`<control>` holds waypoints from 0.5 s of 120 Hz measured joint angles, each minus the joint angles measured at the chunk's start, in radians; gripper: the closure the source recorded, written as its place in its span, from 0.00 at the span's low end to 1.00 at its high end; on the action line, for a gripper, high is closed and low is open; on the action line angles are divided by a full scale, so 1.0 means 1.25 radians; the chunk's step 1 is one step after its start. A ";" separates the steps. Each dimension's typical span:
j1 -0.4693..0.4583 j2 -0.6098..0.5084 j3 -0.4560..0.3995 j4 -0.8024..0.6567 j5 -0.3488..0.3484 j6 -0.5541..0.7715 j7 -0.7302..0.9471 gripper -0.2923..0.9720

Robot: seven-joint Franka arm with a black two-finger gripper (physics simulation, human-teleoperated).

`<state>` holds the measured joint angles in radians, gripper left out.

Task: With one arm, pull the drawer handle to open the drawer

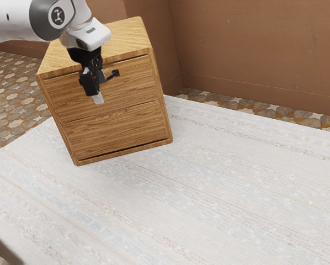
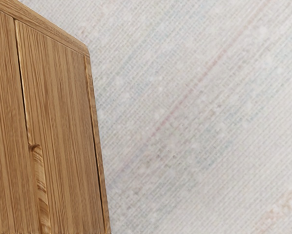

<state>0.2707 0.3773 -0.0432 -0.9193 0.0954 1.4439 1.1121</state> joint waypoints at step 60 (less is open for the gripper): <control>-0.012 -0.005 -0.002 0.000 0.049 0.037 -0.123 0.23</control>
<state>0.2557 0.3705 -0.0461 -0.9192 0.1570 1.4899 0.9580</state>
